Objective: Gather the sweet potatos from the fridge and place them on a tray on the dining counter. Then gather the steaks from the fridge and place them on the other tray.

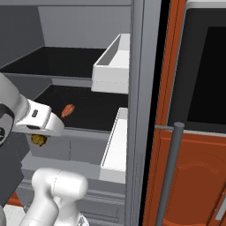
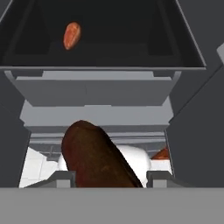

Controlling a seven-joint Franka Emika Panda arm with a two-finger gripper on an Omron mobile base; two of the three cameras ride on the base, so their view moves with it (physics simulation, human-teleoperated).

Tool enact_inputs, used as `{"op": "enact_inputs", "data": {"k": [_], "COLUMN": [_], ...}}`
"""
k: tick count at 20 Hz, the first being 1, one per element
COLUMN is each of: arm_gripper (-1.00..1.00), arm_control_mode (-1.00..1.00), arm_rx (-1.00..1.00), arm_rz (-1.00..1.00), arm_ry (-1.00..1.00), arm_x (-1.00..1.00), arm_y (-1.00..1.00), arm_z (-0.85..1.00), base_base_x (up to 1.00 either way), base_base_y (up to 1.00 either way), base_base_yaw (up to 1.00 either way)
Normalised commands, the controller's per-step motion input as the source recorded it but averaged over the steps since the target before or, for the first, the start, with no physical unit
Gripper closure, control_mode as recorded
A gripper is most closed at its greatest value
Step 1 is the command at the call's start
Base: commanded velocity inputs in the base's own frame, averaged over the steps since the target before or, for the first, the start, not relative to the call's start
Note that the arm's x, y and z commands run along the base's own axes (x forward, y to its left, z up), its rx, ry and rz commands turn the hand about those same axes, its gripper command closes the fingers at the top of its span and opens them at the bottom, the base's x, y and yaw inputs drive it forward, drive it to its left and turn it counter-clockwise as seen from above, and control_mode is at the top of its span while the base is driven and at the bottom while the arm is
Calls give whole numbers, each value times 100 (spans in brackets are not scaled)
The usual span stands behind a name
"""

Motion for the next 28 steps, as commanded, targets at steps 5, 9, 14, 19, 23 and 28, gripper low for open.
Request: {"op": "enact_inputs", "data": {"k": [5,9,14,19,23,28], "arm_gripper": [100,100,100,100,100,100], "arm_control_mode": [-100,-100,100,100,100,100], "arm_rx": [0,0,0,0,0,0], "arm_rz": [0,0,0,0,0,0], "arm_ry": [-3,-7,0,0,0,0], "arm_x": [-24,-31,0,0,0,0], "arm_y": [0,0,0,0,0,0], "arm_z": [45,39,0,0,0,0], "base_base_x": [0,0,-61,-57,-38,-30], "base_base_y": [0,0,-8,-30,-64,-48], "base_base_yaw": [0,0,26,46,65,36]}}
